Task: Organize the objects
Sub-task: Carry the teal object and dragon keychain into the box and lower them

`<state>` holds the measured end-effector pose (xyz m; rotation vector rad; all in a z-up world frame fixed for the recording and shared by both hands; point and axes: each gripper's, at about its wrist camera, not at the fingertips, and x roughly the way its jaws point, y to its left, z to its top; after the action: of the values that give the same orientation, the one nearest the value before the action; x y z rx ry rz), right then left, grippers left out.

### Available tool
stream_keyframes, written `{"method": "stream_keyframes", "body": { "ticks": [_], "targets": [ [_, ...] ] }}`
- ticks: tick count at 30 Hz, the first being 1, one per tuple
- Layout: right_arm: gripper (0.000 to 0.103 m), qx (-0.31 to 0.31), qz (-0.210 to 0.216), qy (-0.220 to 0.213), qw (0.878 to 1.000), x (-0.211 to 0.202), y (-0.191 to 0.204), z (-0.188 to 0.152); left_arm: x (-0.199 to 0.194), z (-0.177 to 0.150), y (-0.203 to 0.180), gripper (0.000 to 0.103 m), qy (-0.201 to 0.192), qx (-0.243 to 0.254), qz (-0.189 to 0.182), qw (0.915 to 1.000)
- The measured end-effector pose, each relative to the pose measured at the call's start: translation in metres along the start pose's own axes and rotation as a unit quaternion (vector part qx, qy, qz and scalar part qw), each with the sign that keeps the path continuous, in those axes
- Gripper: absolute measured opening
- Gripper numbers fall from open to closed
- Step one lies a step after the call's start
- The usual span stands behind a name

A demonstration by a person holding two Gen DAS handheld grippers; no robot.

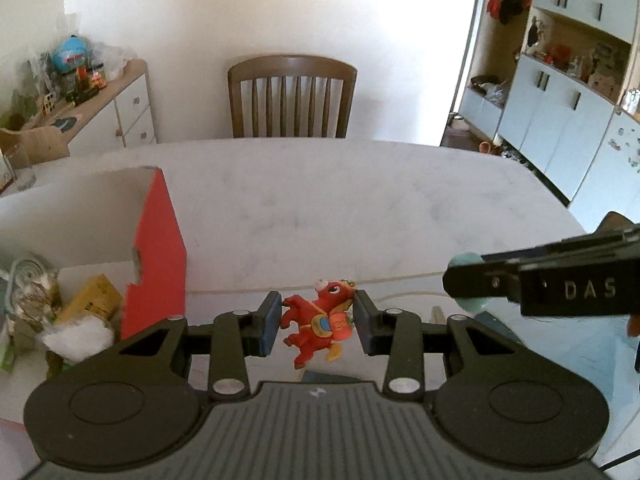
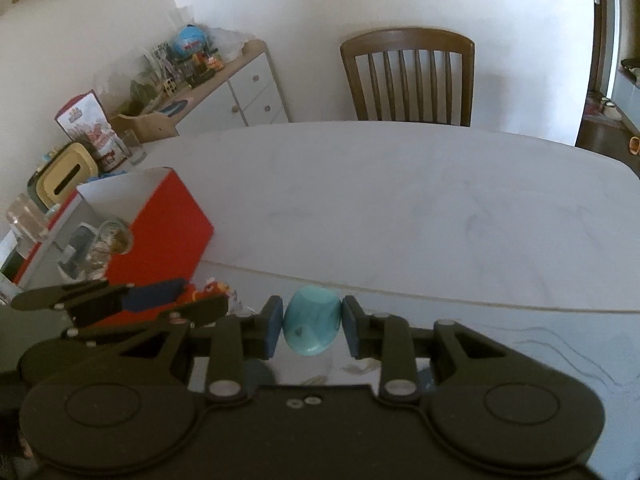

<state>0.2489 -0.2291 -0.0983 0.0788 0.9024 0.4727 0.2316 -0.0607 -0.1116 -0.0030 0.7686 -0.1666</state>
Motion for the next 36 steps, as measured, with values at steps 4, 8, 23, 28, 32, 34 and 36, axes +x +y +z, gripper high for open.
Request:
{"method": "stream_keyframes", "body": {
  "ticks": [4,8,23,28,32,34,36],
  "targets": [
    [0.030,0.002,0.002,-0.007,1.000,-0.017,0.015,-0.004,-0.020,0.007,0.010,0.038,-0.001,-0.003,-0.009,1.0000],
    [0.030,-0.002,0.005,-0.017,1.000,-0.032,0.032,-0.005,-0.043,0.010,0.020,0.038,-0.010,0.004,-0.012,0.9999],
    [0.030,-0.045,0.023,-0.049,0.998,-0.054,0.119,0.010,-0.106,0.026,0.092,0.038,-0.039,-0.002,0.001,0.9992],
    [0.030,-0.066,0.033,-0.053,0.996,-0.044,0.152,0.019,-0.112,0.020,0.126,0.038,-0.032,-0.020,0.019,0.9991],
    [0.030,-0.077,0.039,-0.053,0.995,-0.033,0.175,0.025,-0.114,0.016,0.154,0.038,-0.026,-0.027,0.038,0.9986],
    [0.030,-0.080,0.040,-0.049,0.995,-0.023,0.186,0.028,-0.113,0.014,0.168,0.038,-0.023,-0.031,0.049,0.9981],
    [0.030,-0.087,0.041,-0.047,0.994,-0.013,0.196,0.031,-0.111,0.012,0.181,0.038,-0.020,-0.035,0.058,0.9975]
  ]
}}
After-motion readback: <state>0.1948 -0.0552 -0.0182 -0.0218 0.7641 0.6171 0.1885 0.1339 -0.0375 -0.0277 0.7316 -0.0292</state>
